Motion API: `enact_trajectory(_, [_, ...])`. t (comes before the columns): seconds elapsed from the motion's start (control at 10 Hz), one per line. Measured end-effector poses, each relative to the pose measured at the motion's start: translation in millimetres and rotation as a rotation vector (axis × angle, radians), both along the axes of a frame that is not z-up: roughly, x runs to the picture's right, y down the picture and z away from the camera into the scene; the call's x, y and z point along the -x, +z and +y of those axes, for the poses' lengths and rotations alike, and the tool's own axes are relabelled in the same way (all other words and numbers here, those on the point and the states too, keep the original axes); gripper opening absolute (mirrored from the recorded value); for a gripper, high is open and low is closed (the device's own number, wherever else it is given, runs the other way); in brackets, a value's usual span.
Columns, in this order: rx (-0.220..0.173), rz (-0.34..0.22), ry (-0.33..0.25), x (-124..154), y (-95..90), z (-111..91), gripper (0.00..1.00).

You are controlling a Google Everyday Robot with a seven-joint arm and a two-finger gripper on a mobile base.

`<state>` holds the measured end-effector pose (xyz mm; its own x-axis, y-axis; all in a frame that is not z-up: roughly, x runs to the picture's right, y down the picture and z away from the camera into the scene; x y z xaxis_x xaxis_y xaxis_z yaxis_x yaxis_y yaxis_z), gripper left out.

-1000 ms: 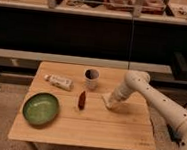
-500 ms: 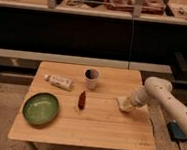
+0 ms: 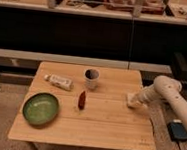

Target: Wipe the white sponge on the table

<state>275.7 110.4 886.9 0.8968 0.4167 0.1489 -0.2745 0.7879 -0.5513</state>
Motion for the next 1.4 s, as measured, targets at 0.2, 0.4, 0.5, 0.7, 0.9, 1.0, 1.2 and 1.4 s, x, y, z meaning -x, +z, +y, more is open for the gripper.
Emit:
enact_trajectory(0.2, [0.004,-0.013,-0.051,25,10.9,-12,0.0])
enact_trajectory(0.4, [0.022,-0.045,-0.119,71,22.2,-16,0.0])
enact_trajectory(0.5, [0.034,-0.069,-0.162,97,26.1,-14,0.0])
enact_trajectory(0.7, [0.061,-0.121,-0.242,137,26.6,-7,0.0])
enact_trajectory(0.9, [0.094,-0.171,-0.309,170,21.0,7,0.0])
enact_trajectory(1.0, [0.095,-0.169,-0.304,168,20.2,6,0.0])
enact_trajectory(1.2, [0.096,-0.169,-0.307,169,20.1,7,0.0])
enact_trajectory(1.4, [0.126,-0.174,-0.304,157,10.6,16,0.0])
